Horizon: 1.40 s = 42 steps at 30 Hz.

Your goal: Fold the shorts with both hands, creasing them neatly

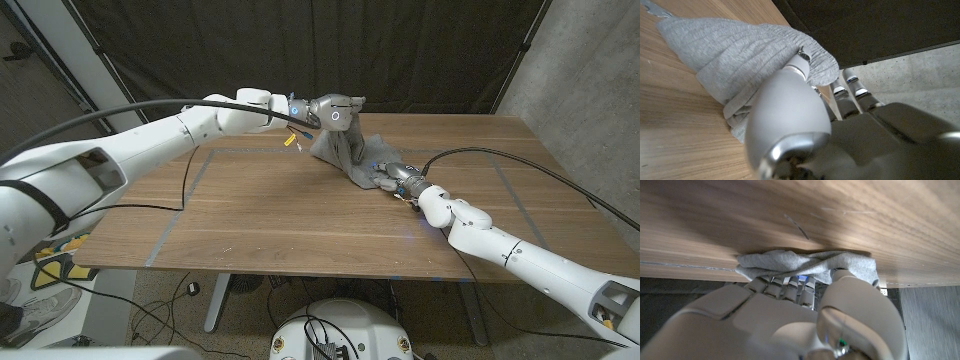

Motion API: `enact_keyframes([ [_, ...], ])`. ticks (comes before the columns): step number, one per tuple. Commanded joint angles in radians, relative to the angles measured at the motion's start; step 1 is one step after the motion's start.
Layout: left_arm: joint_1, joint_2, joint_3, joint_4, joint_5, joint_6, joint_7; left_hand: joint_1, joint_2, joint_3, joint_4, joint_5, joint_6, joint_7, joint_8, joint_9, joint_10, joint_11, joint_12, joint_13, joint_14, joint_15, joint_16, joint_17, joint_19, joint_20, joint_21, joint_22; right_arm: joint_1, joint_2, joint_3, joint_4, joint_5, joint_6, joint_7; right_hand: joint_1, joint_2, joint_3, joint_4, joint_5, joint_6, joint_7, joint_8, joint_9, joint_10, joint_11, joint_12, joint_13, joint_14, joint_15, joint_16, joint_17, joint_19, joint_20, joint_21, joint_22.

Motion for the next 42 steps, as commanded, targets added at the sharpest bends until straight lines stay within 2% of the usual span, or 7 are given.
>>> enact_keyframes([
  [1, -0.119, -0.125, 0.141, 0.178, 0.000, 0.053, 0.076, 0.015, -0.002, -0.007, -0.001, -0.001, -0.001, -0.001, -0.004, -0.001, 0.006, -0.004, -0.002, 0.004, 0.009, -0.183, 0.003, 0.002, -0.001, 0.001, 0.005, 0.002, 0.011, 0.010, -0.012, 0.034, -0.008, 0.036, 0.021, -0.005, -0.005, 0.007, -0.004, -0.001, -0.002, -0.006, 0.001, 0.001, 0.002, -0.003, 0.001, 0.000, -0.005, -0.065, 0.001, 0.003, 0.033, 0.021, 0.008, 0.007],
  [20, -0.219, -0.287, 0.322, 0.413, -0.109, 0.132, 0.230, 0.021, 0.001, -0.010, -0.002, -0.001, -0.001, 0.001, -0.004, -0.007, 0.006, -0.004, -0.005, 0.006, 0.014, -0.184, 0.002, 0.001, -0.002, -0.002, 0.009, 0.001, 0.028, 0.025, -0.010, 0.081, 0.000, 0.067, 0.025, -0.006, -0.006, 0.014, -0.009, -0.002, -0.001, -0.001, 0.001, 0.001, 0.006, 0.002, 0.003, 0.000, -0.004, -0.062, 0.002, 0.002, 0.033, 0.022, 0.008, 0.007],
  [24, -0.234, -0.343, 0.358, 0.490, -0.137, 0.148, 0.269, 0.022, 0.001, -0.010, -0.002, -0.001, -0.003, 0.002, -0.005, -0.008, 0.008, -0.004, -0.005, 0.007, 0.016, -0.184, 0.002, 0.001, -0.001, -0.003, 0.010, 0.000, 0.030, 0.029, -0.010, 0.091, 0.003, 0.076, 0.021, -0.005, -0.006, 0.015, -0.010, -0.002, -0.002, -0.001, 0.001, 0.001, 0.005, 0.002, 0.002, 0.000, -0.003, -0.062, 0.002, 0.002, 0.033, 0.023, 0.008, 0.007],
  [37, -0.261, -0.484, 0.487, 0.688, -0.233, 0.211, 0.376, 0.030, 0.003, -0.011, -0.004, -0.004, -0.005, 0.009, -0.006, -0.014, 0.006, 0.001, -0.005, 0.011, 0.032, -0.186, 0.001, -0.001, 0.000, -0.003, 0.014, -0.001, 0.018, 0.023, -0.004, 0.083, 0.008, 0.069, 0.012, -0.004, -0.007, 0.020, -0.016, -0.003, -0.006, -0.003, -0.001, 0.001, -0.004, -0.003, -0.001, 0.000, -0.006, -0.063, 0.000, 0.001, 0.032, 0.024, 0.008, 0.007],
  [42, -0.255, -0.539, 0.532, 0.762, -0.278, 0.228, 0.410, 0.031, 0.003, -0.011, -0.004, -0.004, -0.007, 0.011, -0.007, -0.016, 0.008, 0.002, -0.005, 0.012, 0.039, -0.187, 0.001, -0.001, 0.000, -0.004, 0.015, -0.002, 0.009, 0.019, 0.001, 0.077, 0.017, 0.073, 0.009, -0.004, -0.007, 0.022, -0.017, -0.003, -0.009, -0.005, -0.002, 0.001, -0.006, -0.004, -0.002, 0.000, -0.007, -0.064, 0.000, 0.001, 0.031, 0.024, 0.007, 0.007],
])
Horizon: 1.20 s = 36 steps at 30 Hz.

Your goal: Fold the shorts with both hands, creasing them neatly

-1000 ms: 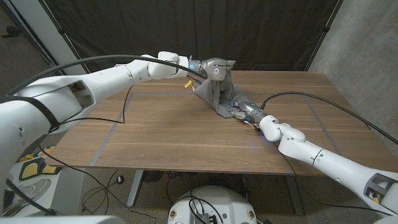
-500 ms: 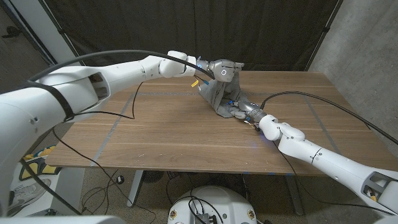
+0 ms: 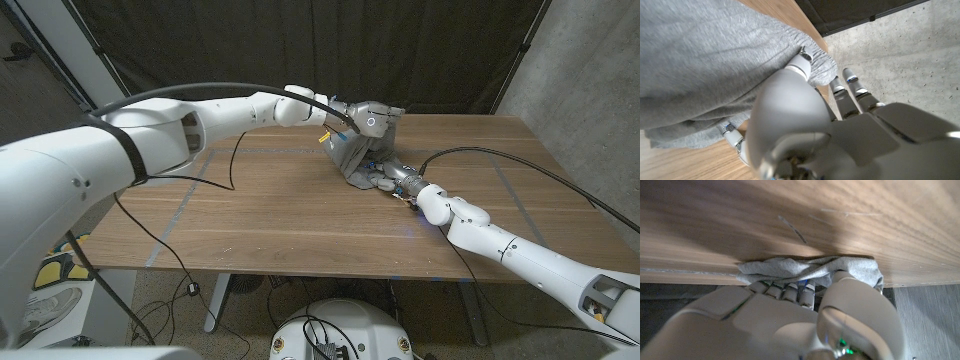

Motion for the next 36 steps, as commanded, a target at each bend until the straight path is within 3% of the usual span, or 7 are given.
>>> enact_keyframes([
  [1, -0.011, -0.135, 0.123, 0.186, -0.102, 0.048, 0.092, 0.011, -0.004, -0.004, -0.004, -0.004, 0.002, 0.007, -0.001, 0.001, 0.009, 0.002, -0.001, 0.003, 0.014, -0.184, 0.001, 0.002, 0.000, -0.005, 0.008, 0.003, -0.017, -0.008, 0.008, -0.010, 0.009, -0.004, -0.008, -0.004, -0.007, 0.006, -0.001, -0.002, -0.004, 0.002, 0.003, 0.003, -0.005, -0.003, 0.001, 0.002, 0.000, -0.056, 0.002, 0.003, 0.086, 0.080, 0.027, 0.010],
  [14, 0.028, -0.256, 0.220, 0.356, -0.224, 0.056, 0.128, -0.002, -0.014, -0.020, 0.003, -0.003, -0.074, 0.000, -0.036, -0.006, -0.006, 0.010, -0.015, -0.009, 0.027, -0.183, -0.008, -0.002, 0.006, -0.005, 0.017, 0.001, -0.025, -0.027, 0.015, -0.042, 0.016, -0.006, 0.013, 0.001, -0.013, 0.013, -0.014, -0.003, -0.026, -0.013, -0.004, 0.002, -0.020, -0.011, -0.003, 0.001, -0.005, -0.059, -0.001, 0.000, 0.087, 0.081, 0.028, 0.010],
  [26, 0.063, -0.210, 0.248, 0.240, -0.308, 0.110, 0.016, -0.214, -0.029, -0.058, 0.067, -0.004, -0.484, 0.009, -0.262, -0.022, -0.286, 0.033, -0.071, -0.044, -0.024, -0.160, -0.034, -0.016, -0.003, 0.010, 0.030, -0.001, -0.032, -0.036, 0.023, -0.070, 0.017, -0.027, 0.028, 0.004, -0.022, 0.018, -0.027, -0.005, -0.045, -0.019, -0.006, 0.002, -0.028, -0.011, -0.004, 0.000, -0.007, -0.058, -0.001, -0.001, 0.089, 0.086, 0.029, 0.010],
  [29, 0.074, -0.176, 0.232, 0.168, -0.317, 0.150, -0.030, -0.291, -0.019, -0.059, 0.095, -0.001, -0.663, 0.024, -0.269, -0.027, -0.413, 0.061, -0.076, -0.067, -0.055, -0.146, -0.031, -0.013, -0.011, 0.019, 0.035, 0.001, -0.028, -0.038, 0.027, -0.075, 0.027, -0.027, 0.043, 0.004, -0.023, 0.020, -0.030, -0.005, -0.057, -0.024, -0.009, 0.002, -0.039, -0.017, -0.007, 0.000, -0.012, -0.061, -0.002, -0.001, 0.090, 0.086, 0.029, 0.010],
  [32, 0.092, -0.133, 0.206, 0.081, -0.316, 0.212, -0.092, -0.356, -0.014, -0.067, 0.128, -0.002, -0.722, -0.025, -0.262, -0.029, -0.457, 0.056, -0.072, -0.077, -0.082, -0.136, -0.031, -0.011, -0.027, 0.020, 0.032, 0.001, -0.027, -0.043, 0.029, -0.090, 0.024, -0.036, 0.048, 0.003, -0.022, 0.022, -0.031, -0.006, -0.064, -0.020, -0.009, 0.002, -0.045, -0.017, -0.008, -0.001, -0.014, -0.059, -0.003, 0.000, 0.089, 0.087, 0.029, 0.010],
  [35, 0.119, -0.096, 0.171, 0.015, -0.307, 0.288, -0.123, -0.406, -0.007, -0.067, 0.156, -0.003, -0.678, -0.032, -0.236, -0.024, -0.431, 0.023, -0.053, -0.081, -0.101, -0.126, -0.029, -0.010, -0.046, 0.024, 0.026, 0.000, -0.029, -0.049, 0.036, -0.105, 0.028, -0.047, 0.055, 0.002, -0.022, 0.023, -0.032, -0.006, -0.065, -0.012, -0.008, 0.002, -0.044, -0.015, -0.007, -0.001, -0.015, -0.057, -0.003, 0.000, 0.088, 0.088, 0.028, 0.010],
  [36, 0.129, -0.086, 0.157, -0.001, -0.304, 0.313, -0.122, -0.426, -0.017, -0.061, 0.156, -0.003, -0.574, -0.032, -0.188, -0.005, -0.411, 0.009, -0.046, -0.083, -0.111, -0.123, -0.025, -0.012, -0.053, 0.020, 0.024, -0.002, -0.031, -0.053, 0.038, -0.114, 0.026, -0.051, 0.053, 0.001, -0.022, 0.023, -0.032, -0.006, -0.064, -0.010, -0.007, 0.002, -0.045, -0.012, -0.007, -0.001, -0.015, -0.055, -0.002, 0.000, 0.088, 0.088, 0.028, 0.010],
])
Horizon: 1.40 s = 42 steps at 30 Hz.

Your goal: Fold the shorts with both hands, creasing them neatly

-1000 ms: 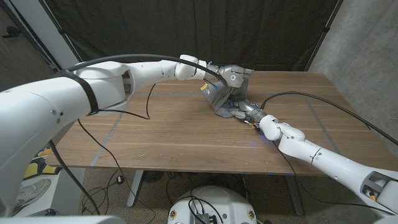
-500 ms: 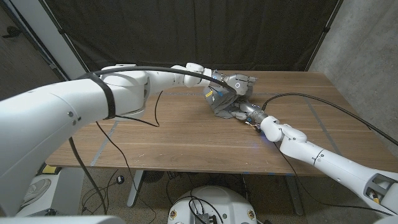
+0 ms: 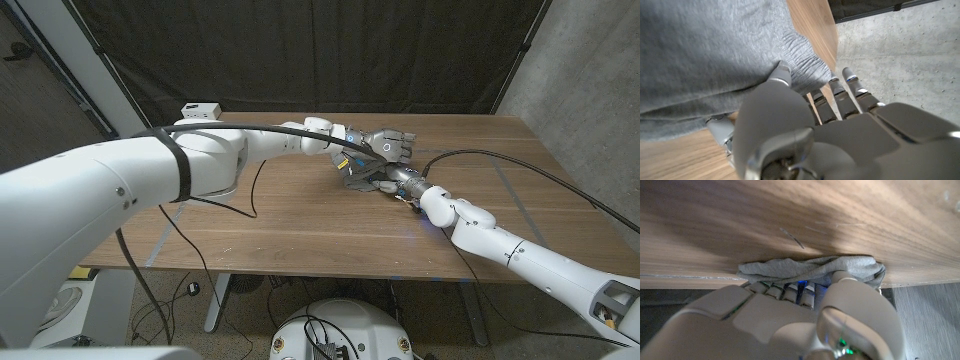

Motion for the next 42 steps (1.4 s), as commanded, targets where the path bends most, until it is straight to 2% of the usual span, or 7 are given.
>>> enact_keyframes([
  [1, 0.078, 0.114, -0.083, -0.228, -0.016, 0.211, -0.127, -0.056, -0.007, 0.015, 0.013, -0.001, 0.175, -0.013, 0.088, 0.029, 0.053, -0.034, 0.029, -0.003, -0.026, -0.134, 0.008, 0.002, -0.017, 0.000, -0.004, -0.001, -0.001, -0.020, 0.019, -0.056, 0.005, -0.031, 0.024, -0.002, -0.009, 0.005, -0.009, -0.004, -0.002, 0.012, -0.001, 0.000, -0.002, 0.003, -0.002, 0.003, -0.002, -0.058, 0.005, 0.006, 0.113, 0.103, 0.038, 0.016],
  [3, 0.101, 0.138, -0.114, -0.270, -0.012, 0.256, -0.140, -0.076, -0.012, 0.020, 0.012, 0.002, 0.266, -0.014, 0.133, 0.046, 0.066, -0.036, 0.028, -0.002, -0.036, -0.129, 0.010, 0.005, -0.020, 0.002, -0.005, -0.001, -0.006, -0.024, 0.024, -0.068, 0.001, -0.038, 0.015, -0.005, -0.009, 0.004, -0.008, -0.006, -0.001, 0.019, 0.001, 0.000, 0.000, 0.006, -0.001, 0.003, -0.003, -0.056, 0.006, 0.007, 0.112, 0.103, 0.038, 0.016],
  [5, 0.133, 0.166, -0.152, -0.324, -0.003, 0.323, -0.159, -0.082, -0.017, 0.020, 0.009, 0.003, 0.284, -0.014, 0.143, 0.049, 0.051, -0.033, 0.023, -0.001, -0.047, -0.118, 0.006, 0.007, -0.024, 0.005, -0.007, -0.001, -0.007, -0.033, 0.032, -0.086, 0.006, -0.044, 0.023, -0.014, -0.012, 0.001, -0.005, -0.008, 0.002, 0.022, 0.004, 0.000, 0.003, 0.013, 0.002, 0.003, -0.003, -0.052, 0.007, 0.008, 0.111, 0.104, 0.038, 0.016],
  [8, 0.163, 0.193, -0.190, -0.379, 0.014, 0.364, -0.190, -0.094, -0.026, 0.018, 0.008, 0.006, 0.264, -0.012, 0.134, 0.046, 0.020, -0.014, 0.013, 0.000, -0.060, -0.110, 0.005, 0.009, -0.032, 0.010, -0.009, 0.000, -0.014, -0.042, 0.046, -0.108, 0.019, -0.046, 0.027, -0.022, -0.015, -0.003, -0.002, -0.011, 0.005, 0.029, 0.006, 0.000, 0.004, 0.016, 0.003, 0.003, -0.001, -0.048, 0.009, 0.009, 0.111, 0.107, 0.038, 0.016],
  [13, 0.195, 0.247, -0.241, -0.479, 0.048, 0.366, -0.241, -0.125, -0.031, 0.022, 0.005, 0.015, 0.127, -0.010, 0.069, 0.023, -0.051, -0.005, 0.003, 0.003, -0.090, -0.101, 0.007, 0.013, -0.042, 0.016, -0.012, 0.001, -0.025, -0.062, 0.054, -0.157, 0.005, -0.069, 0.030, -0.039, -0.029, -0.014, 0.001, -0.014, 0.010, 0.036, 0.009, 0.000, 0.015, 0.026, 0.008, 0.003, 0.002, -0.040, 0.012, 0.010, 0.111, 0.113, 0.038, 0.016],
  [23, 0.274, 0.341, -0.374, -0.661, 0.069, 0.291, -0.311, -0.154, -0.037, 0.015, 0.012, 0.016, 0.140, -0.011, 0.075, 0.025, -0.022, -0.024, 0.019, 0.003, -0.087, -0.105, 0.012, 0.012, -0.046, 0.019, -0.015, 0.001, -0.060, -0.109, 0.095, -0.280, 0.015, -0.113, 0.052, -0.057, -0.040, -0.024, 0.005, -0.016, 0.003, 0.034, 0.008, 0.000, 0.010, 0.028, 0.006, 0.003, 0.008, -0.038, 0.015, 0.011, 0.111, 0.120, 0.038, 0.016],
  [42, 0.385, 0.372, -0.545, -0.760, 0.116, 0.229, -0.307, -0.202, -0.042, 0.003, 0.027, 0.014, 0.144, -0.011, 0.078, 0.026, -0.051, -0.033, 0.010, 0.003, -0.093, -0.109, 0.013, 0.013, -0.048, 0.025, -0.017, 0.000, -0.138, -0.187, 0.143, -0.514, -0.059, -0.318, 0.087, -0.090, -0.055, -0.041, 0.013, -0.020, -0.009, 0.032, 0.007, 0.000, 0.009, 0.023, 0.007, 0.004, 0.013, -0.035, 0.018, 0.013, 0.117, 0.127, 0.041, 0.017],
])
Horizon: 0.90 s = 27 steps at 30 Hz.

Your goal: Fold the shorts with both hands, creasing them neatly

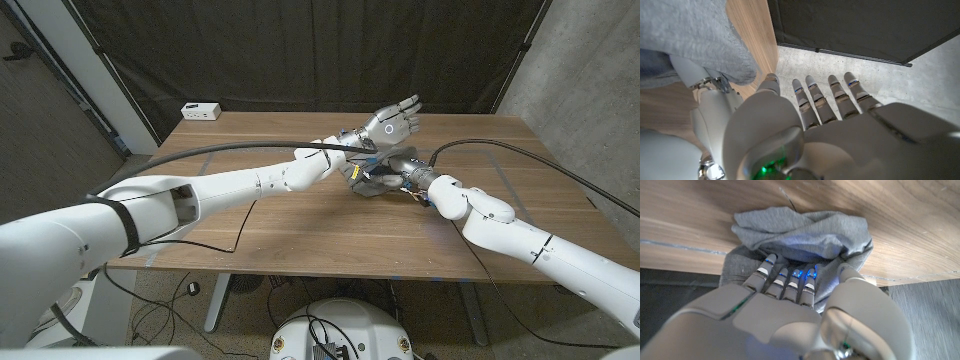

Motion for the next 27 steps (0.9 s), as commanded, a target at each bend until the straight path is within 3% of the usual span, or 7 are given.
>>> enact_keyframes([
  [1, 0.066, 0.036, -0.103, -0.081, 0.034, -0.031, -0.009, -0.025, 0.000, 0.001, 0.003, 0.001, -0.061, 0.001, -0.028, -0.006, -0.038, 0.002, -0.011, 0.001, -0.010, -0.113, 0.001, 0.002, -0.001, 0.002, -0.006, 0.003, -0.068, -0.059, 0.040, -0.165, -0.041, -0.154, 0.021, -0.014, -0.003, -0.005, 0.000, -0.005, 0.000, 0.000, 0.004, 0.000, 0.003, -0.005, 0.005, 0.002, 0.009, -0.039, 0.003, 0.003, 0.002, 0.001, -0.001, 0.002],
  [10, 0.119, 0.097, -0.176, -0.174, 0.044, -0.052, -0.021, -0.044, 0.007, 0.013, -0.006, -0.003, -0.222, 0.004, -0.088, -0.022, -0.113, 0.016, -0.018, -0.001, -0.032, -0.117, -0.006, -0.003, -0.001, 0.006, -0.009, 0.003, -0.159, -0.099, 0.083, -0.289, -0.037, -0.334, -0.006, -0.028, -0.006, -0.010, 0.001, -0.004, 0.028, 0.006, 0.015, 0.000, 0.019, 0.001, 0.011, 0.003, 0.019, -0.040, 0.006, 0.003, 0.005, 0.001, 0.000, 0.002],
  [11, 0.129, 0.108, -0.189, -0.189, 0.040, -0.051, -0.023, -0.045, 0.008, 0.014, -0.006, -0.004, -0.230, 0.004, -0.089, -0.022, -0.117, 0.019, -0.018, -0.001, -0.035, -0.117, -0.007, -0.003, -0.001, 0.006, -0.009, 0.003, -0.187, -0.108, 0.098, -0.317, -0.037, -0.365, -0.027, -0.029, -0.006, -0.010, 0.001, -0.004, 0.031, 0.007, 0.016, 0.000, 0.021, 0.002, 0.012, 0.003, 0.021, -0.040, 0.006, 0.003, 0.005, 0.002, 0.000, 0.002],
  [17, 0.178, 0.137, -0.255, -0.242, 0.012, -0.057, -0.038, -0.048, 0.010, 0.017, -0.008, -0.005, -0.250, 0.004, -0.090, -0.023, -0.130, 0.027, -0.018, -0.002, -0.038, -0.116, -0.007, -0.004, -0.002, 0.007, -0.010, 0.003, -0.224, -0.113, 0.119, -0.360, -0.027, -0.435, -0.088, -0.032, -0.009, -0.011, -0.001, -0.003, 0.049, 0.009, 0.021, 0.000, 0.034, 0.003, 0.017, 0.003, 0.029, -0.040, 0.008, 0.001, 0.008, 0.003, 0.001, 0.002],
  [27, 0.289, 0.185, -0.396, -0.339, -0.108, -0.044, -0.092, -0.050, 0.014, 0.022, -0.011, -0.008, -0.274, 0.005, -0.091, -0.025, -0.150, 0.036, -0.018, -0.002, -0.046, -0.107, -0.008, -0.005, -0.003, 0.009, -0.011, 0.003, -0.226, -0.114, 0.125, -0.401, -0.023, -0.509, -0.162, -0.029, -0.008, -0.007, -0.009, 0.000, 0.065, 0.013, 0.025, 0.000, 0.047, 0.004, 0.020, 0.004, 0.037, -0.041, 0.008, 0.000, 0.014, 0.004, 0.002, 0.002],
])
